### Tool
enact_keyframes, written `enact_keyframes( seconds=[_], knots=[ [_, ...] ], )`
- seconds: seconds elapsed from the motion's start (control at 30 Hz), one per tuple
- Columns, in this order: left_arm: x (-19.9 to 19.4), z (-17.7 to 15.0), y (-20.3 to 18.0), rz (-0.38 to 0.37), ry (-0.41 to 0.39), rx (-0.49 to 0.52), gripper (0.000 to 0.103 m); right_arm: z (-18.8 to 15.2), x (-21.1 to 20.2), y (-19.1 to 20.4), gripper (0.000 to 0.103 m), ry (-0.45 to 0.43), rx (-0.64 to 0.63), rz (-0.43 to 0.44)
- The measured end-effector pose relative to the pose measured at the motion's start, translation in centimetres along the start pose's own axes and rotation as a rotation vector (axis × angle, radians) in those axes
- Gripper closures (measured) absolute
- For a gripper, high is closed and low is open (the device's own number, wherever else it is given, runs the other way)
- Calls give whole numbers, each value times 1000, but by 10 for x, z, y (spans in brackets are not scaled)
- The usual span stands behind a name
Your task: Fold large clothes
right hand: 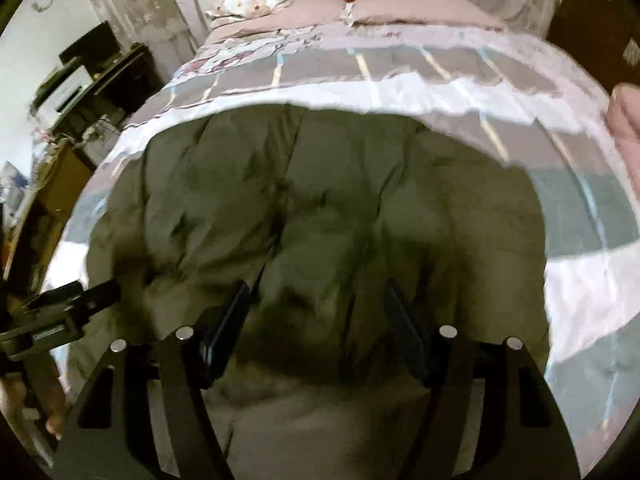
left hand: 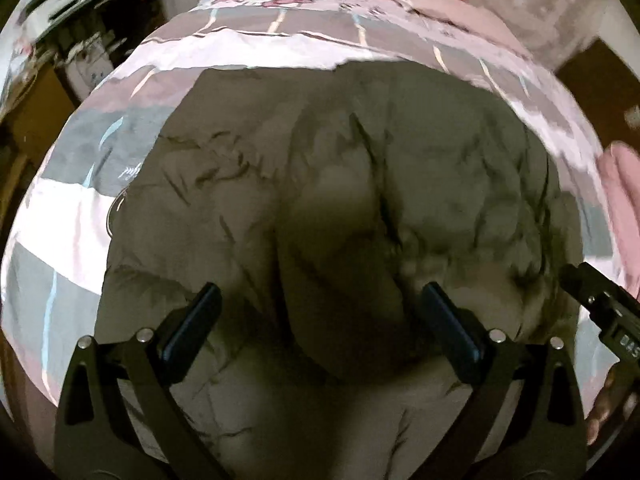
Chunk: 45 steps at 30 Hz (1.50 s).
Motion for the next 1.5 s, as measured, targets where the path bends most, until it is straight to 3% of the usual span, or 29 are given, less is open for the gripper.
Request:
enact_keyframes(
  seconds=[0.13, 0.2, 0.33, 0.47, 0.6, 0.7, 0.8, 0.87, 0.93, 1.0, 1.03, 1.1, 1.17, 1.23, 1.33, 1.5],
  knots=[
    [20, -21, -7, 19, 60, 24, 2, -22, 11, -1, 34, 37, 71, -7],
    [36, -26, -7, 24, 94, 12, 2, -27, 27, 4, 34, 63, 44, -38],
    [61, -26, -13, 96, 106, 45, 2, -29, 64, -1, 33, 95, 71, -61],
    [89, -10, -24, 188, 105, 116, 2, -19, 87, -6, 29, 42, 99, -43],
    [96, 1, -26, 199, 140, 98, 2, -16, 88, -2, 29, 29, 75, -65],
    [77, -6, -24, 183, 112, 109, 2, -16, 73, -2, 29, 59, 103, -55],
    [41, -26, -12, 123, 61, 111, 2, -18, 35, -5, 25, 18, 118, -21],
    [19, -39, 7, 76, 32, 90, 2, -25, 4, -14, 16, 1, 135, -32],
    [-4, -57, 38, 74, 14, 65, 2, -35, -28, -31, 11, -23, 181, -51],
    [-19, -75, 78, 98, 31, 15, 2, -66, -60, -64, 4, -48, 273, -142],
    [-23, -83, 100, 101, 51, -26, 2, -82, -68, -79, 4, -30, 320, -193],
    [-26, -100, 140, 74, 105, -133, 2, -128, -75, -112, 4, 90, 457, -275],
    [-21, -117, 177, 58, 163, -243, 2, -161, -74, -135, 4, 180, 602, -282],
    [-15, -129, 195, 61, 195, -290, 2, -182, -72, -145, 4, 222, 683, -293],
    [-10, -140, 196, -9, 232, -345, 2, -190, -64, -142, 4, 284, 651, -358],
    [-1, -145, 175, -67, 282, -309, 2, -196, -53, -134, 1, 316, 565, -407]
  ],
)
Point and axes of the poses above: each gripper's, at about its wrist camera, not at the fingertips, and x roughly the way its jaws point, y to its left, z to its top, the point moved 4 cm from there along x, roughly the way its jaws point, and after that the axes turned 6 degrees about -y, right-handed, at the moved point
